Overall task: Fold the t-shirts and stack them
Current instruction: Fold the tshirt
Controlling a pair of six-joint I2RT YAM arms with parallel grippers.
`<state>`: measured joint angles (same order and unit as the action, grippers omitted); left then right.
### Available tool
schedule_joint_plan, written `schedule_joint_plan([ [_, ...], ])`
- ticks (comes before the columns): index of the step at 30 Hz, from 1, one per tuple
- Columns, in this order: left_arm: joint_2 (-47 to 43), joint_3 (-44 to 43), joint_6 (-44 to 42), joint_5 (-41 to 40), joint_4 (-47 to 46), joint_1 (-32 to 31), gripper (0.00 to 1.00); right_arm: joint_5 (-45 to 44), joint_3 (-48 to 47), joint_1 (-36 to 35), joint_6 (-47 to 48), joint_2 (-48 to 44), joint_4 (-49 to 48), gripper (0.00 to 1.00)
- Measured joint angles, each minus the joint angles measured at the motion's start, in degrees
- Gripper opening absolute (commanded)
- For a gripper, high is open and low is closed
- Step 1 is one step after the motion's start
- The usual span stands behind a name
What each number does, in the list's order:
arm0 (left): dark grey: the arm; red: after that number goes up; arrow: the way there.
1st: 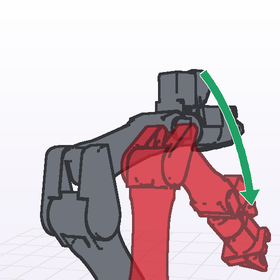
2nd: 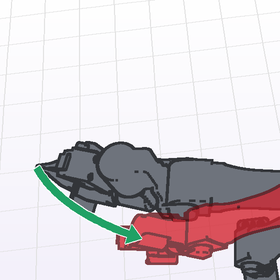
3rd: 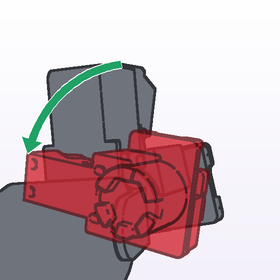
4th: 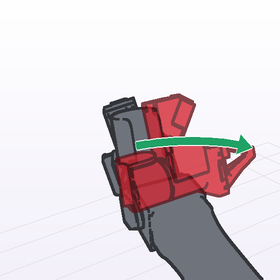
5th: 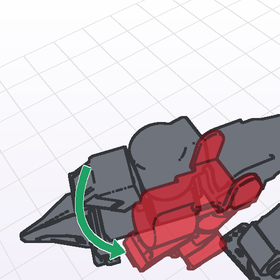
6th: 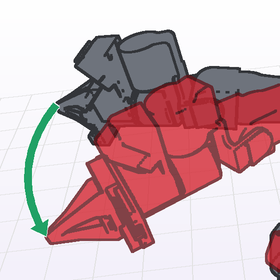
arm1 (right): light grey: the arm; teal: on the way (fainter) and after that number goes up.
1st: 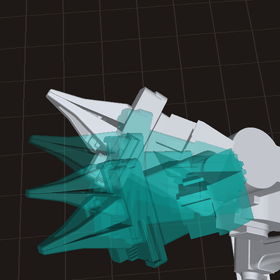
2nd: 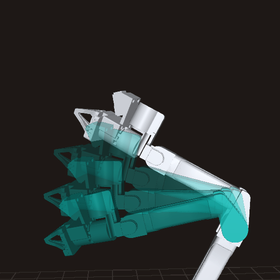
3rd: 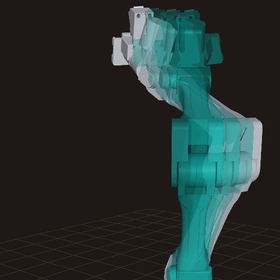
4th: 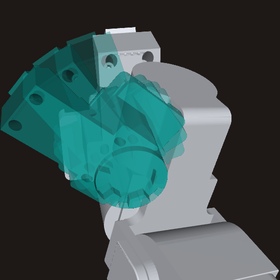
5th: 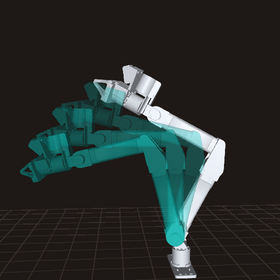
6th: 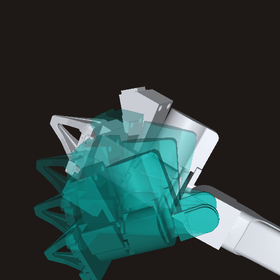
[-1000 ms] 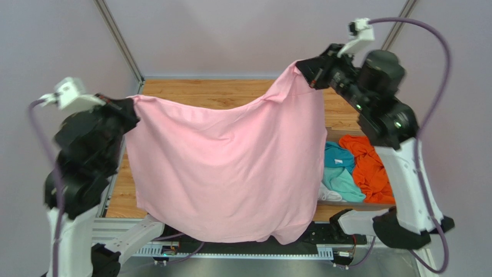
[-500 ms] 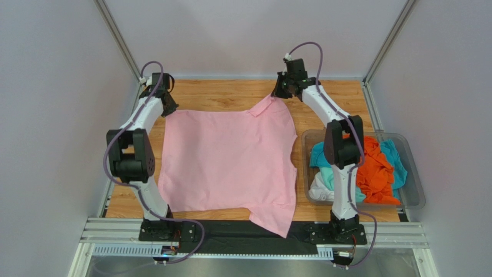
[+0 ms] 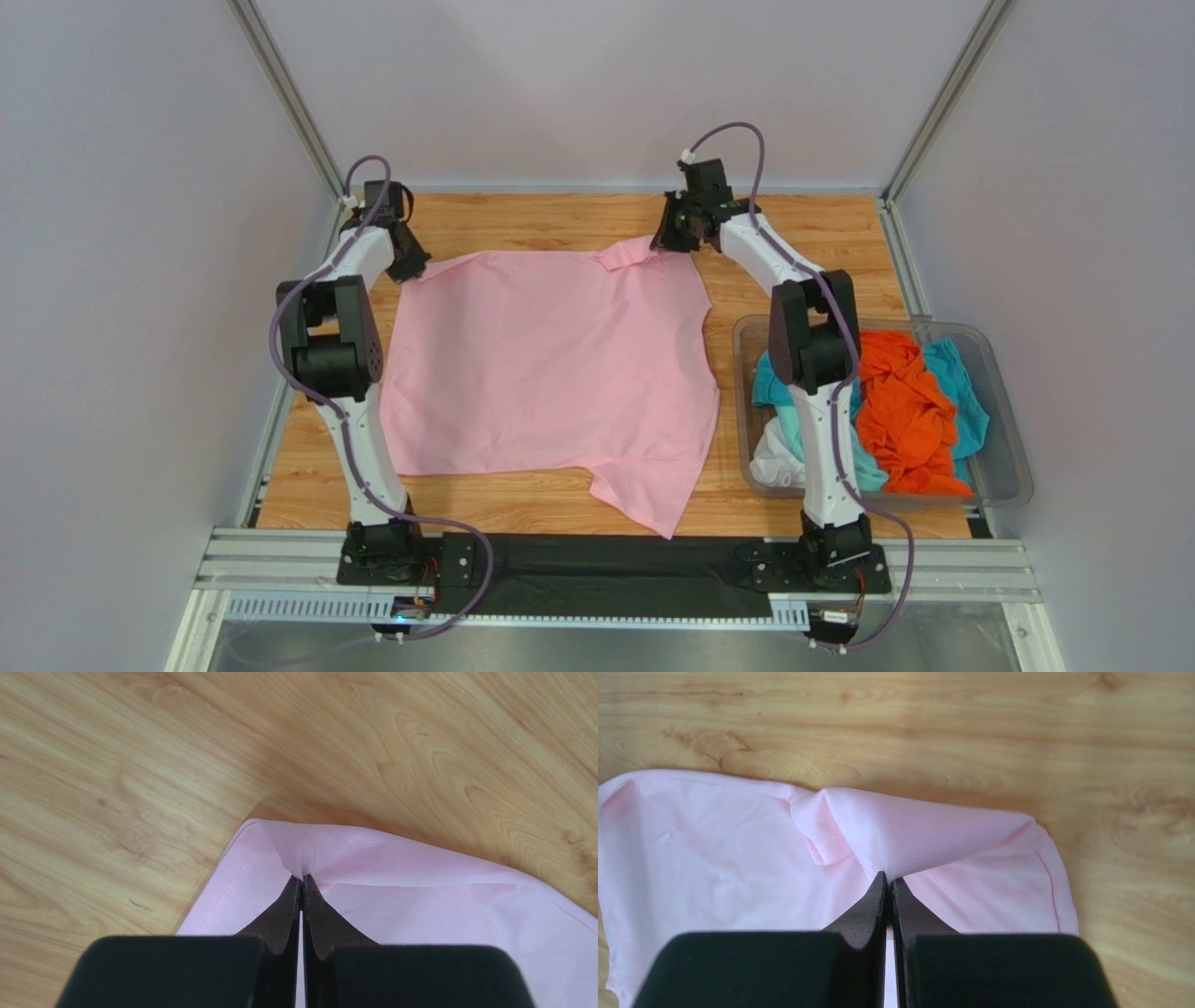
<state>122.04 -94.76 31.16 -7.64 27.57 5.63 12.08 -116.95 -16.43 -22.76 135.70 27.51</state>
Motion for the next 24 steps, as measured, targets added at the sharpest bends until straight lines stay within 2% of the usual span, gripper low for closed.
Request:
schedule_joint_plan([
  [14, -20.17, 18.58, 0.96, -1.44, -1.99, 0.44, 0.0, 3.48, 23.93, -0.04, -3.04, -22.6, 1.25, 0.0],
  [24, -25.42, 27.71, 1.16, -1.92, -1.9, 2.62, 0.0, 3.8, 37.55, -1.99, -5.75, -33.57, 3.23, 0.0],
])
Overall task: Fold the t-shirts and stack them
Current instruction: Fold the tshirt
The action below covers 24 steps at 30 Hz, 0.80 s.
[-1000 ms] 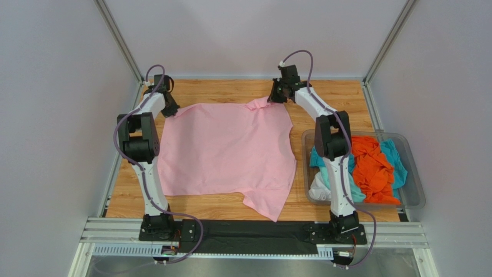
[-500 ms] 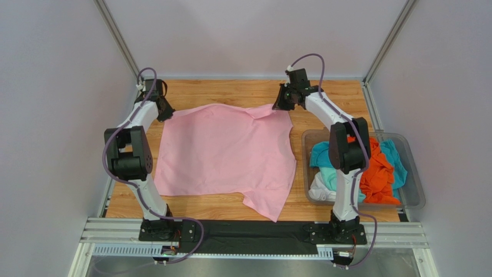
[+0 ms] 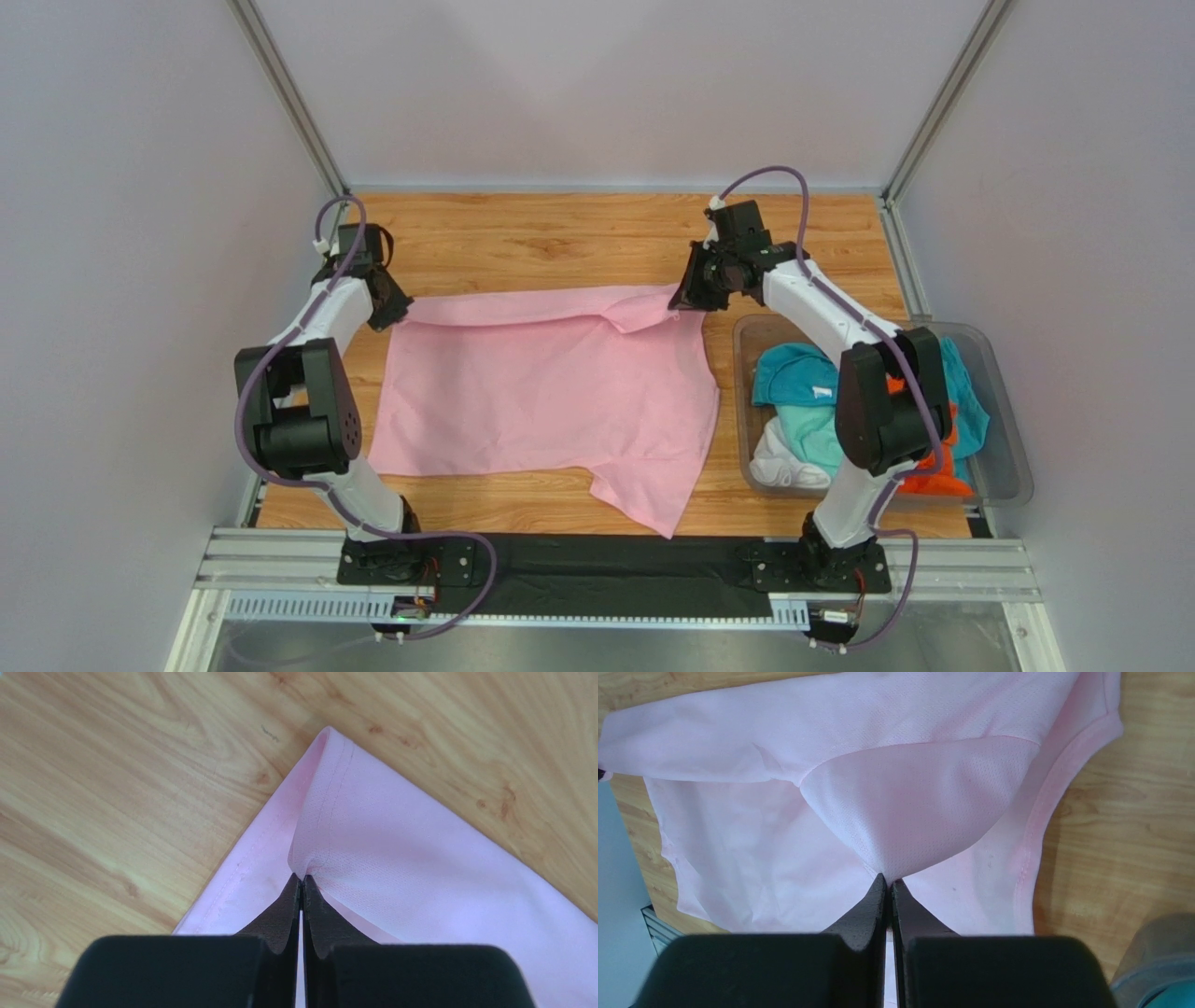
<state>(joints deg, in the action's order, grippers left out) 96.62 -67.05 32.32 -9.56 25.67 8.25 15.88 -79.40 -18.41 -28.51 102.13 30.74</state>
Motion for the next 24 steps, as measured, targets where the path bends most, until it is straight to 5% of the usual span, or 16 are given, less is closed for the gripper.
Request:
schedule_joint_plan([
  [11, -5.27, 3.98, -0.07, -0.98, 1.79, 0.04, 0.0, -4.59, 12.57, -3.87, -4.02, -9.6, 0.59, 0.04],
  [15, -6.88, 5.55, -0.09, -1.97, 3.61, 0.04, 0.09, -6.82, 17.38, -5.84, -5.88, -9.97, 0.26, 0.19],
  [18, -7.3, 6.05, -0.37, -3.13, 5.31, 0.04, 0.4, -7.85, 20.04, -7.82, -6.56, -9.97, 0.5, 0.35],
  [20, -7.52, 6.05, -0.76, -4.26, 6.75, 0.04, 0.72, -8.39, 20.39, -8.96, -6.58, -10.12, 0.83, 0.49],
  [22, -8.22, 6.14, -0.52, -4.79, 7.96, 0.04, 0.96, -9.38, 20.33, -9.94, -6.32, -11.15, 1.31, 0.76],
  [24, -9.57, 6.14, -0.17, -4.57, 9.05, 0.04, 1.0, -10.34, 19.74, -10.4, -5.53, -12.63, 2.51, 0.99],
])
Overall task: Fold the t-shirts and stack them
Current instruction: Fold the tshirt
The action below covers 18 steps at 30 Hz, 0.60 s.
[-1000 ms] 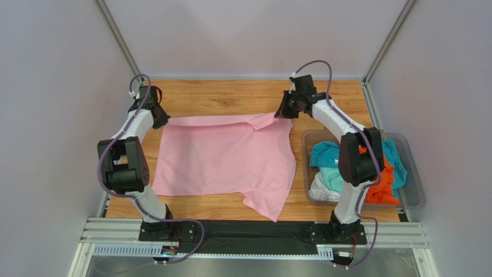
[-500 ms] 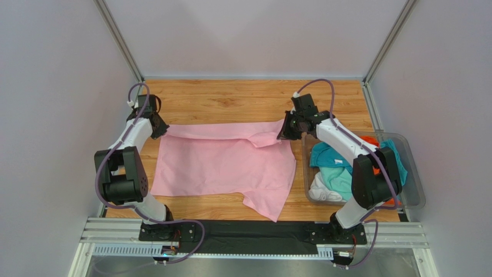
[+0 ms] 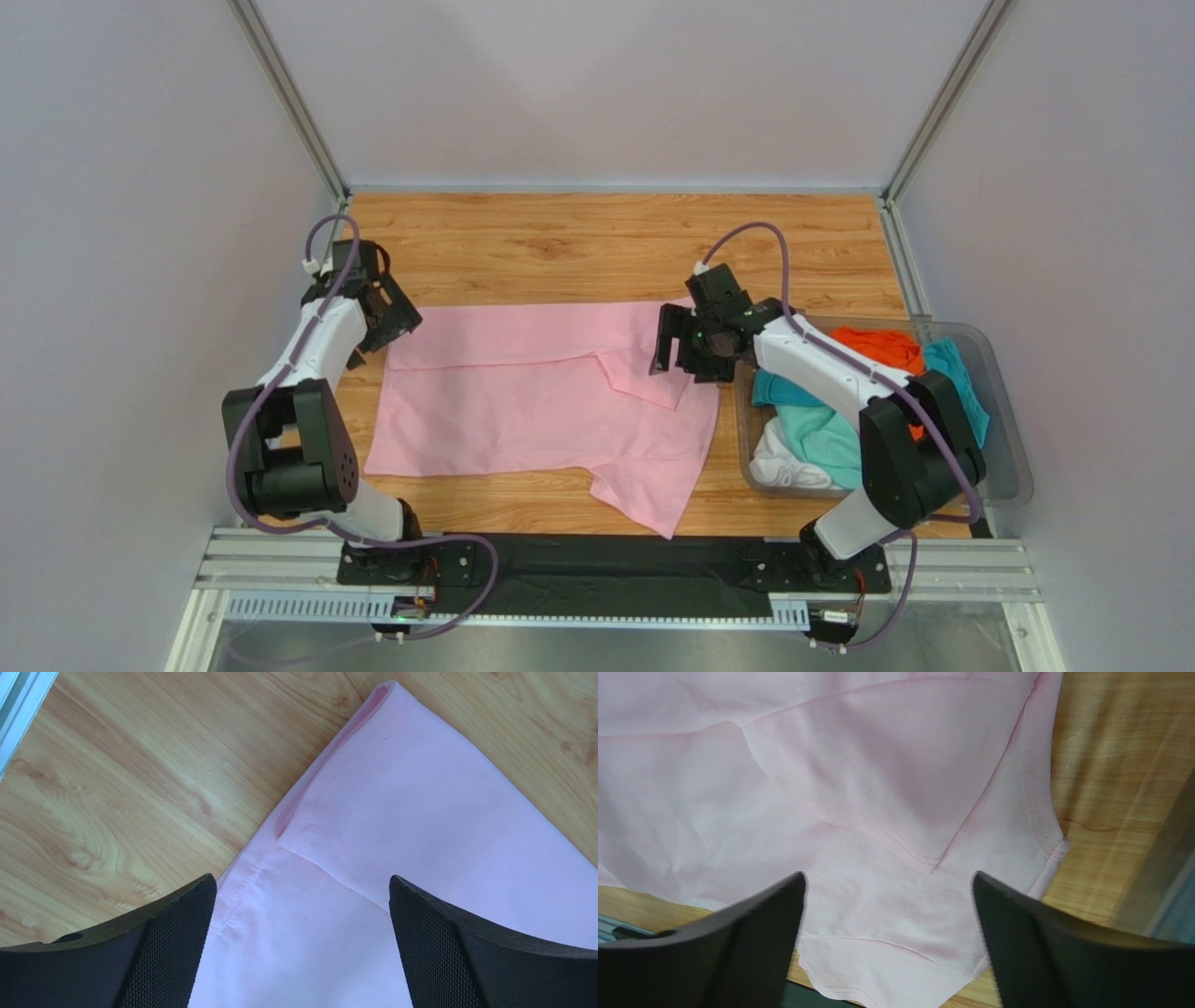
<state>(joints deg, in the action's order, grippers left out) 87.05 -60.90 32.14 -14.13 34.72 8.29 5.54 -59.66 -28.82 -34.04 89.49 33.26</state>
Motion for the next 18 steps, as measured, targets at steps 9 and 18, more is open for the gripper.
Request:
schedule_joint_plan([
  [9, -2.12, -0.94, 0.55, 9.62, -1.68, 0.0, 1.0, -1.27, -11.17, -0.02, 4.02, 1.62, 0.57, 1.0],
  [18, 13.6, -6.62, 0.17, 17.46, -4.09, 0.0, 1.0, -3.21, -24.87, 0.7, 6.95, 20.39, 0.48, 1.0],
])
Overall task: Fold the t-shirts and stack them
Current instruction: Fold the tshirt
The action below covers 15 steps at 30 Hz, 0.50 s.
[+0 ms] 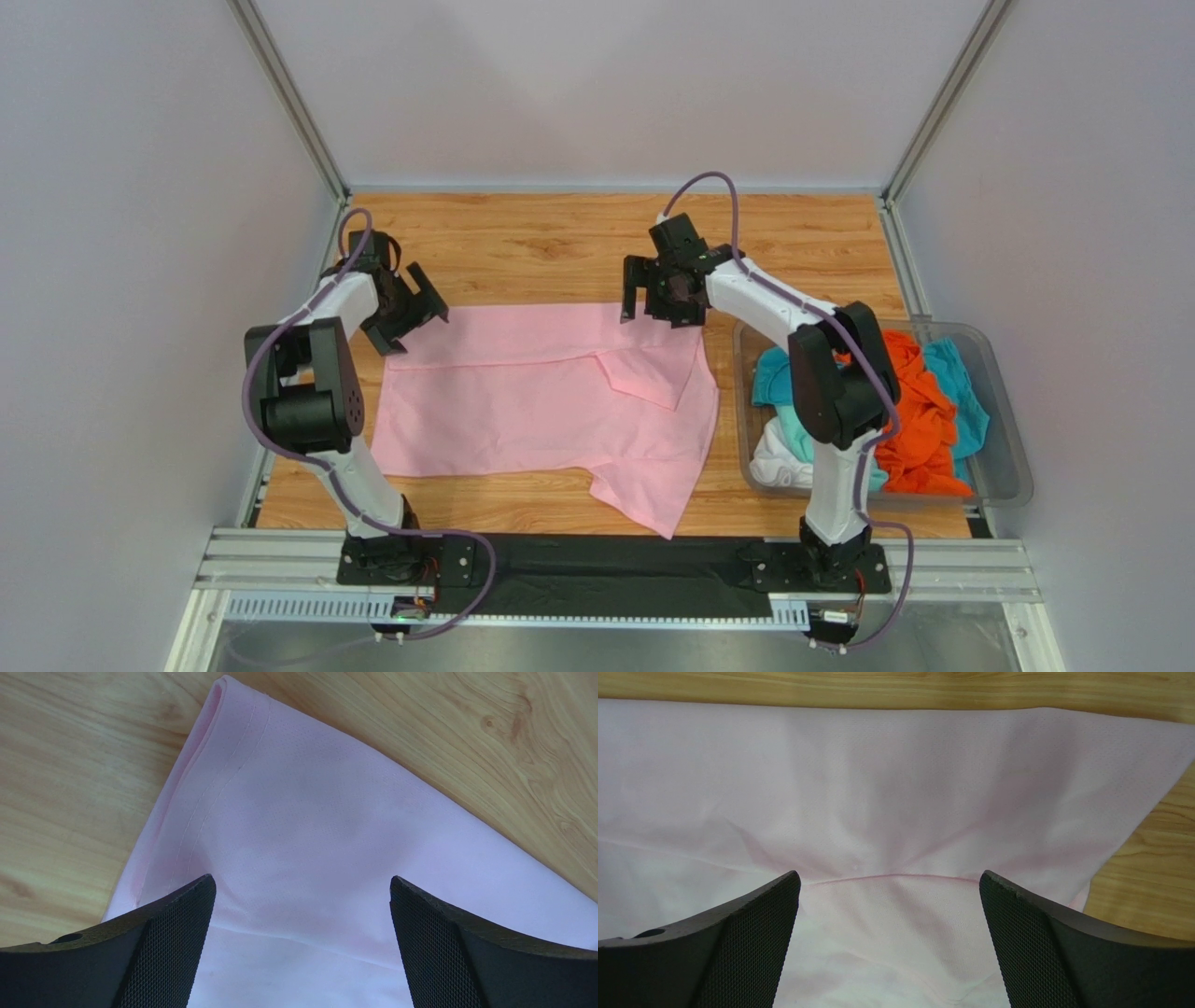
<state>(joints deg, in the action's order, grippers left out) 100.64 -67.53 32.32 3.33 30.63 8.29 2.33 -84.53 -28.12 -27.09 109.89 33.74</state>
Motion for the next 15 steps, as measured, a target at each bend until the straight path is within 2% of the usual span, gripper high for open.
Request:
schedule_joint_plan([
  [7, 7.39, -5.7, -0.55, 0.2, 1.31, 0.0, 1.0, -0.39, -3.63, 3.32, 0.17, 8.61, 0.26, 1.0],
  [15, 13.27, -13.53, -0.57, -0.63, 2.6, 0.0, 1.0, 0.37, -10.54, 6.45, 0.66, 13.99, -0.46, 0.99],
])
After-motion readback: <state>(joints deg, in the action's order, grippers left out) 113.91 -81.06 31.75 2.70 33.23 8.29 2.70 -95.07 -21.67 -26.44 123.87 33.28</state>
